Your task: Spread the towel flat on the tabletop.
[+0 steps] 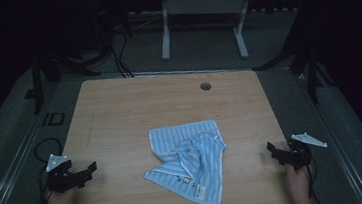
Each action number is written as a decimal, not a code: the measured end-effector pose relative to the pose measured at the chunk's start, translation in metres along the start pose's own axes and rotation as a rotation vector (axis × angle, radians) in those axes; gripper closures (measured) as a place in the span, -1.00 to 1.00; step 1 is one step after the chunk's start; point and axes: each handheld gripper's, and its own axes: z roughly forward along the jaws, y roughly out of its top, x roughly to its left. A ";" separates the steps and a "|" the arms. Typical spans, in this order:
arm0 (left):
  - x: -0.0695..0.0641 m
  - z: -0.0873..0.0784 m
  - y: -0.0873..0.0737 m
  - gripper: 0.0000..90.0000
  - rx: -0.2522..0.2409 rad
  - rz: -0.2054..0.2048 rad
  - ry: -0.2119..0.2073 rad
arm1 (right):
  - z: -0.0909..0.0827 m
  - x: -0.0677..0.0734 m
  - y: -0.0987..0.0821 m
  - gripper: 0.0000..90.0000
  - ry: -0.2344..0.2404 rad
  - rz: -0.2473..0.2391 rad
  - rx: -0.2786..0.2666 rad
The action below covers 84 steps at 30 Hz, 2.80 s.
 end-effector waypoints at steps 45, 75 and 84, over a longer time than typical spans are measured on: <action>-0.027 0.003 0.038 -0.97 0.902 0.500 -0.099 | 0.010 0.033 0.046 -0.68 0.309 -0.750 0.903; -0.109 0.029 0.047 -0.90 0.959 0.731 -0.177 | 0.012 0.083 0.053 -0.50 0.382 -1.045 1.014; -0.133 0.038 0.052 -0.90 0.944 0.783 -0.205 | 0.019 0.103 0.057 -0.50 0.415 -1.088 0.995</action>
